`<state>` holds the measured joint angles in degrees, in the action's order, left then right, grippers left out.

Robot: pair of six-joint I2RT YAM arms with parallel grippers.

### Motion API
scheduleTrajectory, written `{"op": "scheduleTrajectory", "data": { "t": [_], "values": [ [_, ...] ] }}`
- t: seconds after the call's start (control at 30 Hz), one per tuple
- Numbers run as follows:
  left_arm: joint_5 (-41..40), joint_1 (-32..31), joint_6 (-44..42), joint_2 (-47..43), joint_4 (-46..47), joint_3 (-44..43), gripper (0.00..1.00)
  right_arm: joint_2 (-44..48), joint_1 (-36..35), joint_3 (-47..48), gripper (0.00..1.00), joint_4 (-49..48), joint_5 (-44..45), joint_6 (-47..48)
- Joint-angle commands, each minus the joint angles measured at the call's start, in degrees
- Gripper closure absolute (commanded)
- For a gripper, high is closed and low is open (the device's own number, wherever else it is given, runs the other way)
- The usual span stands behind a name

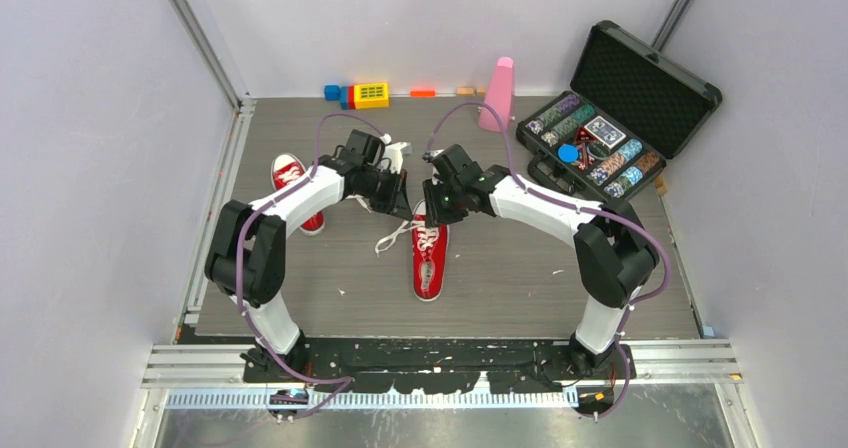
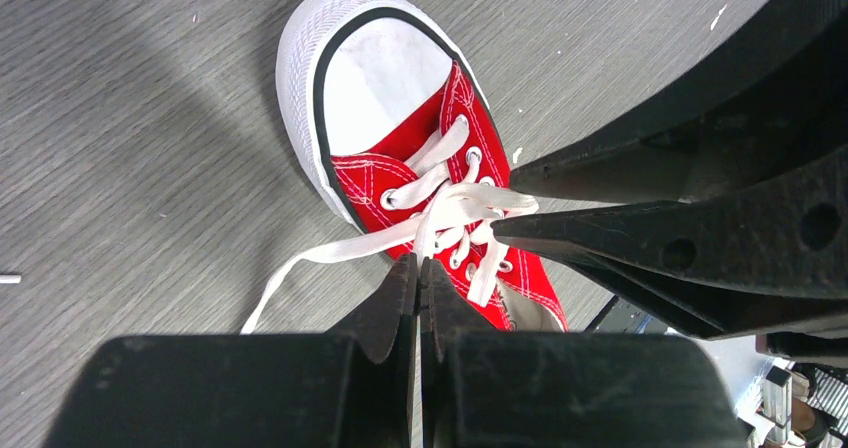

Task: Tie the shoes
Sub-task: Wrap the shoelace around the shoelace.

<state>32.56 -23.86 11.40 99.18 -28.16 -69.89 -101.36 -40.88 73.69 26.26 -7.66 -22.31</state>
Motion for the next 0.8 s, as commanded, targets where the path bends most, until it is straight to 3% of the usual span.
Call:
{"op": "scheduleTrajectory", "data": {
  "t": [0.0, 0.23, 0.47, 0.77],
  "values": [
    [0.67, 0.30, -0.15, -0.80, -0.49, -0.51, 1.00, -0.03, -0.72, 3.01, 0.72, 1.66, 2.26, 1.60],
    [0.75, 0.30, -0.15, -0.91, -0.44, -0.42, 1.00, -1.36, -1.07, 3.72, 0.72, 2.43, 2.42, 1.87],
    [0.75, 0.22, -0.10, -0.37, -0.49, -0.51, 1.00, -0.53, -1.11, 4.50, 0.63, 2.85, 3.86, 2.08],
    [0.58, 0.24, 0.12, -0.60, -0.65, -0.71, 1.00, -0.89, -1.99, 6.27, 0.67, 4.15, 3.60, 2.79]
  ]
}}
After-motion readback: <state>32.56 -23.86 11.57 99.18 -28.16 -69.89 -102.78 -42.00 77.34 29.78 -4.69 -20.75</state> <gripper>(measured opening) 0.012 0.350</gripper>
